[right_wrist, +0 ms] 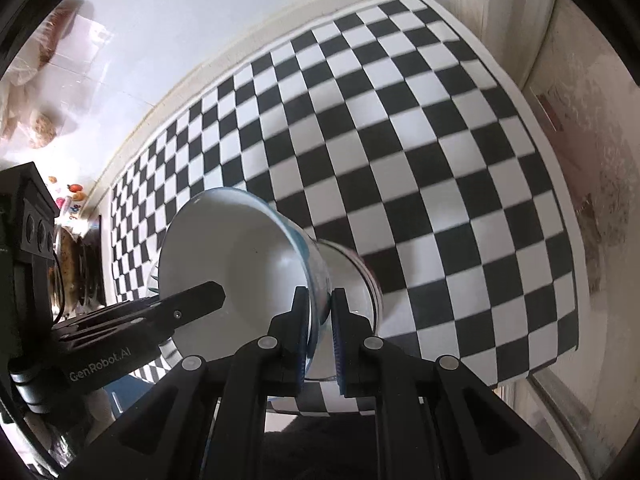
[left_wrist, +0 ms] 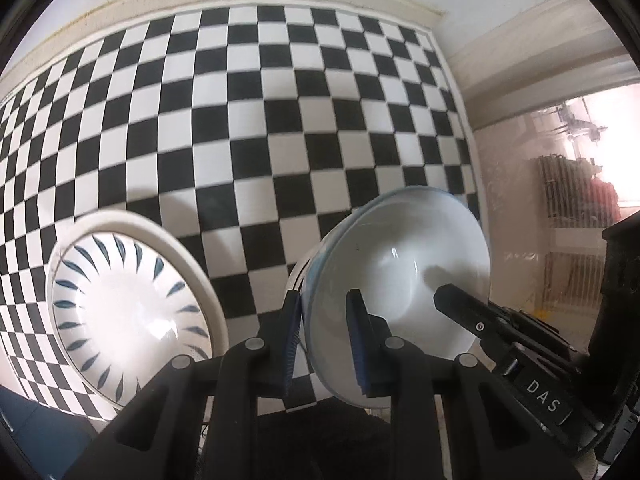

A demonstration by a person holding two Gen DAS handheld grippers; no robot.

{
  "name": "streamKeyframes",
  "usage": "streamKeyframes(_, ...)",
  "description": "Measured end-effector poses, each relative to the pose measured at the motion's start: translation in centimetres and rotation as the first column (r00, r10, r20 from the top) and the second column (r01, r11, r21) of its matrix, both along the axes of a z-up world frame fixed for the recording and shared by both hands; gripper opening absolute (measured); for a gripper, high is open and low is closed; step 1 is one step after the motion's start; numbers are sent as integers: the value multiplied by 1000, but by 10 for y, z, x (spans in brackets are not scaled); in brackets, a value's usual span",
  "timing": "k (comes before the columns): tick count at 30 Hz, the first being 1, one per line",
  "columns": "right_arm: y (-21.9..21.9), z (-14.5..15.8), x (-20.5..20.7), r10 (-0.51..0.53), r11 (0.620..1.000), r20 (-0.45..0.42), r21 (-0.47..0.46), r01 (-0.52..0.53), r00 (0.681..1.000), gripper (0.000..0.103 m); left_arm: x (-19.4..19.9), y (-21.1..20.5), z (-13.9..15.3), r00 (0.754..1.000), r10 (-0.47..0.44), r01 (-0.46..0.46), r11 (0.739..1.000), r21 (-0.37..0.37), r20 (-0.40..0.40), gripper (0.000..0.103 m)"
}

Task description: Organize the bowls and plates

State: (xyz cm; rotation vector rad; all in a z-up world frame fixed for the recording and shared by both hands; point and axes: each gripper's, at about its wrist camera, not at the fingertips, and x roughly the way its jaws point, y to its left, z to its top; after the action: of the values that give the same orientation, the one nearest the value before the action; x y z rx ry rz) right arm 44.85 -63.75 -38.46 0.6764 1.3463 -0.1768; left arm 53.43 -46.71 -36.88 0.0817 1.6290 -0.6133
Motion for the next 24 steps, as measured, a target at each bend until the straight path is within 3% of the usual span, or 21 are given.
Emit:
streamKeyframes(15, -2, -26, -6, -4, 1000, -55, -7, 3, 998, 13, -16, -7, -38, 998, -38, 40, 997, 62, -41, 20)
streamKeyframes(24, 1, -37, -5, 15, 1000, -85, -1, -15, 996, 12, -18, -9, -43, 999, -38, 40, 996, 79, -32, 20)
